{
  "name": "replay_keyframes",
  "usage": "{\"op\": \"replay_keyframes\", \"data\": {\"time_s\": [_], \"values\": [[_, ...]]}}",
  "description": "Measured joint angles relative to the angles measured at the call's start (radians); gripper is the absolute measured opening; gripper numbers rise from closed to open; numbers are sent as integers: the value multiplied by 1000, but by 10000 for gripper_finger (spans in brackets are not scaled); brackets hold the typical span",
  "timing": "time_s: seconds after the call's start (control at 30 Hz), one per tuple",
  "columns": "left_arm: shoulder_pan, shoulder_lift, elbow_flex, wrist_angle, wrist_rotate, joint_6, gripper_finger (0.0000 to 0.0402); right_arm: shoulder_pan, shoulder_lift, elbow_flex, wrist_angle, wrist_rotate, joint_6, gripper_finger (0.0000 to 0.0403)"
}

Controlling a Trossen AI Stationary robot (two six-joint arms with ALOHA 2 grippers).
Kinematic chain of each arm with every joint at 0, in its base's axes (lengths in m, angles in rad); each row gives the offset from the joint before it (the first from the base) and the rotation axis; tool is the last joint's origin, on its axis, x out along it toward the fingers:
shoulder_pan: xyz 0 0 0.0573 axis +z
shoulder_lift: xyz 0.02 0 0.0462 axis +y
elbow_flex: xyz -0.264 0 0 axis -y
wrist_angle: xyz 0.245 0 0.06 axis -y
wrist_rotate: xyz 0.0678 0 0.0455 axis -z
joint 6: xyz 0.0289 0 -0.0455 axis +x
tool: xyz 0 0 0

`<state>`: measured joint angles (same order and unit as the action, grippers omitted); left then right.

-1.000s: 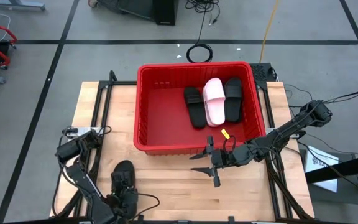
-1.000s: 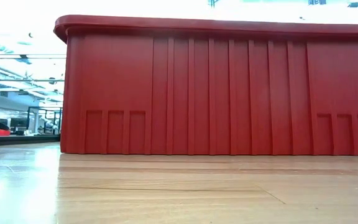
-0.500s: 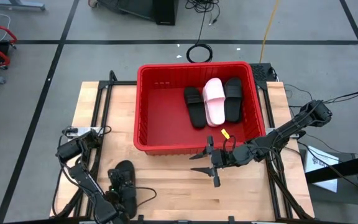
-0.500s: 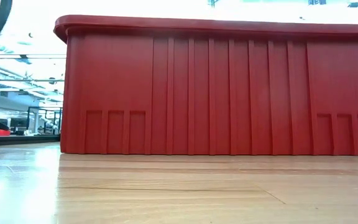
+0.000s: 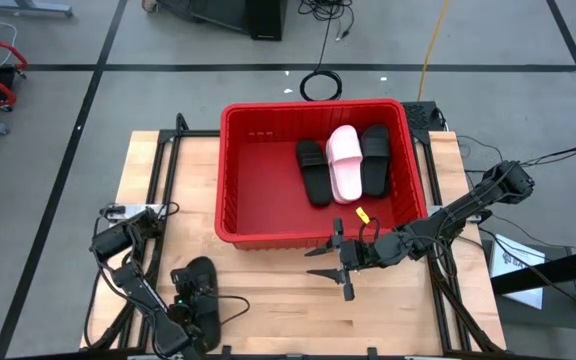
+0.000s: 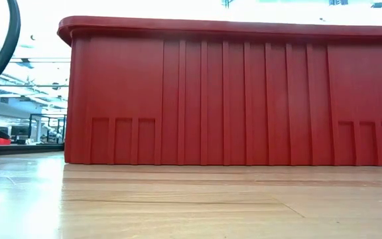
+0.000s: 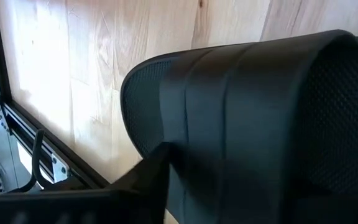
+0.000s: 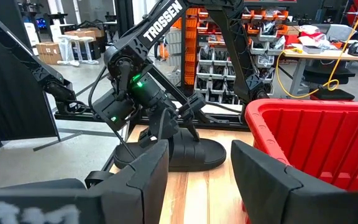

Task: Pick and place slides into bin
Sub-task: Put the black slide into the bin

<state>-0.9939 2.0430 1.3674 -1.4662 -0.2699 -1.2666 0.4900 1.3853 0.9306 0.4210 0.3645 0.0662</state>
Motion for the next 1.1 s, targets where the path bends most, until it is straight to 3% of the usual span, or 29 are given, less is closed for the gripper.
{"op": "replay_keyframes", "data": {"time_s": [0.33,0.73,1.1], "values": [[0,0,0,6,-3,-2,9,0,0,0,0,0,-3,164],[0,0,22,7,-5,-9,7,0,0,0,-4,0,-3,164],[0,0,148,-37,-130,75,3,0,0,0,-4,0,-3,164]]}}
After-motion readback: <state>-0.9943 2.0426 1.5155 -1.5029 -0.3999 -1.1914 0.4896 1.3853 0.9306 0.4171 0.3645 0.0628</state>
